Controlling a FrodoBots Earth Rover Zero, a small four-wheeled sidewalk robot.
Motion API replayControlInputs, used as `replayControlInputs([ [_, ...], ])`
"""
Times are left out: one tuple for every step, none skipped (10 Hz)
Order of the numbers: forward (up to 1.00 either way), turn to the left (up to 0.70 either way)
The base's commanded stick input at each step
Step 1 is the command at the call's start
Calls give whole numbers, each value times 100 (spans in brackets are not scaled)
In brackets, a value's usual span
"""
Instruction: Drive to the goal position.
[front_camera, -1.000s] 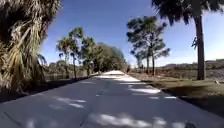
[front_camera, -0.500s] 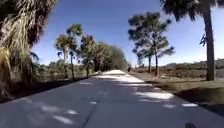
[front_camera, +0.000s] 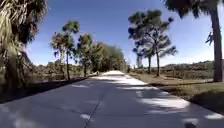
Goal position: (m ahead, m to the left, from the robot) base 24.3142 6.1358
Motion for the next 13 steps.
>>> replayControlInputs([
  [100,-9],
  [100,-6],
  [100,-7],
  [100,-14],
  [100,-6],
  [100,-3],
  [100,-1],
  [100,-3],
  [100,-9],
  [100,-15],
  [100,-5],
  [100,-3],
  [100,-1],
])
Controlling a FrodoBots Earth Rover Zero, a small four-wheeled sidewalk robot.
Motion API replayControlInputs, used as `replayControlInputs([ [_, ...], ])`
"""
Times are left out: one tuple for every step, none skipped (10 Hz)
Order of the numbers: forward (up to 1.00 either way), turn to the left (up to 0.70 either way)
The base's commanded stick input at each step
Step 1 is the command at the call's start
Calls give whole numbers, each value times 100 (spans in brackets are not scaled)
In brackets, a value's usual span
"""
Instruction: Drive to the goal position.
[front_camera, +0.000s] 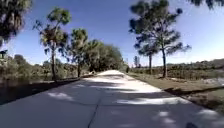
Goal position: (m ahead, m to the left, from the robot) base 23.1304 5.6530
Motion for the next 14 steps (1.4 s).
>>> replayControlInputs([
  [100,0],
  [100,0],
  [100,0],
  [100,0],
  [100,0],
  [100,0],
  [100,0],
  [100,0],
  [100,-3],
  [100,-7],
  [100,-10],
  [100,-13],
  [100,-15],
  [100,-5],
])
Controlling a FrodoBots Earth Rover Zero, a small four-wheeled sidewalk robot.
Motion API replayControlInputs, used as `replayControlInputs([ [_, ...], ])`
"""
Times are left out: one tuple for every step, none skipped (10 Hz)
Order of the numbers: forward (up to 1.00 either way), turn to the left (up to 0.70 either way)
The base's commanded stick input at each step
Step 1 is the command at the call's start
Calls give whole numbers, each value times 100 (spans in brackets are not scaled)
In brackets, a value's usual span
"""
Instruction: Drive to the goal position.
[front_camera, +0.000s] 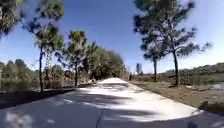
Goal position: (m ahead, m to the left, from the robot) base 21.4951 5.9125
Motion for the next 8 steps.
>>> replayControlInputs([
  [100,-10],
  [100,-17],
  [100,-14],
  [100,-7],
  [100,-6],
  [100,-18],
  [100,-18],
  [100,-8],
])
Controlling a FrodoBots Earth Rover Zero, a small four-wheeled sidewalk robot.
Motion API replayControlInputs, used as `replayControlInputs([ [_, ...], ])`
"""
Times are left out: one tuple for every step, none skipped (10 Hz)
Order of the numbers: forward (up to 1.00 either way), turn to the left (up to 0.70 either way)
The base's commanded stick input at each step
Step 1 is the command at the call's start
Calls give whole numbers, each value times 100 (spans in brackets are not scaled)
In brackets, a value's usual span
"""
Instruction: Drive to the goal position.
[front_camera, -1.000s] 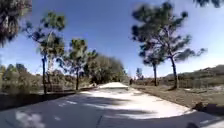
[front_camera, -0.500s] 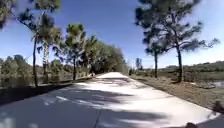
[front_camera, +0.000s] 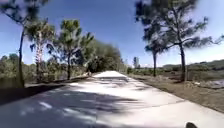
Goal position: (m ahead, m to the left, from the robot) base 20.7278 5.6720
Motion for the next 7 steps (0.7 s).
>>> replayControlInputs([
  [100,-16],
  [100,-22],
  [100,-6],
  [100,-3],
  [100,-4],
  [100,-4],
  [100,-2],
])
